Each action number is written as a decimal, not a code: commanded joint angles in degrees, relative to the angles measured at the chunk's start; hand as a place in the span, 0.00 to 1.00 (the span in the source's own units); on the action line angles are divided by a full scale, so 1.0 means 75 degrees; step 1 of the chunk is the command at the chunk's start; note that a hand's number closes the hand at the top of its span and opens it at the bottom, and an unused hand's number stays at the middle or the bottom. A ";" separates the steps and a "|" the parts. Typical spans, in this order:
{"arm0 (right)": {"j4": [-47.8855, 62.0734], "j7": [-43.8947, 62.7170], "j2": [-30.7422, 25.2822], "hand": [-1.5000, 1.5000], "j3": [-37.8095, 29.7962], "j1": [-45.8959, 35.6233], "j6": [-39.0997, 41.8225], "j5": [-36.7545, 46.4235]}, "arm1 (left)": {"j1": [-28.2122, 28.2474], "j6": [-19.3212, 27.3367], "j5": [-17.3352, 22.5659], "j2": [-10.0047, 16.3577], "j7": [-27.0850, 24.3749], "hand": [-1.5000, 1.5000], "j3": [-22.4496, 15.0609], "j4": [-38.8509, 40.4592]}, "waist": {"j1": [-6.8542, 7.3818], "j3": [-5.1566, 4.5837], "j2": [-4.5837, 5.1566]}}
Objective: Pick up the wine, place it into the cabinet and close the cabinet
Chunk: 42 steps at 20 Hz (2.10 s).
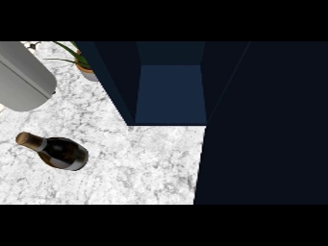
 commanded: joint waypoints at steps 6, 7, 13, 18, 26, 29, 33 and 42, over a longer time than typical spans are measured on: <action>-0.0672 0.1032 -0.0107 0.00 -0.0384 -0.0682 -0.0338 -0.0251 | -0.0070 0.0257 -0.0420 -0.0117 0.0352 0.00 -0.0089 -0.0572 | -0.0004 0.0001 0.0007; -0.1056 0.1505 -0.0294 0.00 -0.0673 -0.0901 -0.0370 -0.0607 | -0.0238 0.0198 -0.0289 0.0087 0.0352 0.00 0.0085 -0.0233 | -0.0028 0.0001 0.0001; -0.1009 0.1890 -0.0041 0.00 0.0197 -0.1230 -0.0762 0.0378 | -0.0524 0.0540 -0.1074 -0.0303 0.0005 0.00 -0.0244 0.0258 | -0.0041 -0.0002 0.0006; -0.0993 0.2645 -0.0467 0.00 -0.0433 -0.2102 -0.0823 -0.0093 | -0.0232 0.0057 -0.0899 -0.0272 -0.0389 0.00 0.0208 0.0625 | -0.0013 -0.0006 -0.0005; -0.0743 0.2450 -0.0387 0.00 -0.0511 -0.2246 -0.0784 -0.0177 | -0.0103 -0.0175 -0.1689 -0.0647 -0.1162 0.00 -0.0174 0.1605 | -0.0007 -0.0002 0.0005; -0.1141 0.2967 -0.0469 0.00 -0.0746 -0.2397 -0.0927 -0.0420 | -0.0342 -0.0309 -0.1739 -0.0564 -0.1342 0.00 -0.0148 0.2158 | -0.0056 -0.0003 -0.0003; -0.1013 0.3250 -0.0608 0.00 -0.0785 -0.2826 -0.0940 -0.0426 | -0.0501 -0.0654 -0.2093 -0.0523 -0.2156 0.00 -0.0055 0.3388 | -0.0084 -0.0007 0.0000; -0.1255 0.2952 -0.0544 0.00 -0.0687 -0.2271 -0.0825 -0.0339 | -0.0028 -0.1359 -0.2172 -0.0723 -0.3474 0.00 0.0187 0.4803 | -0.0064 -0.0001 0.0007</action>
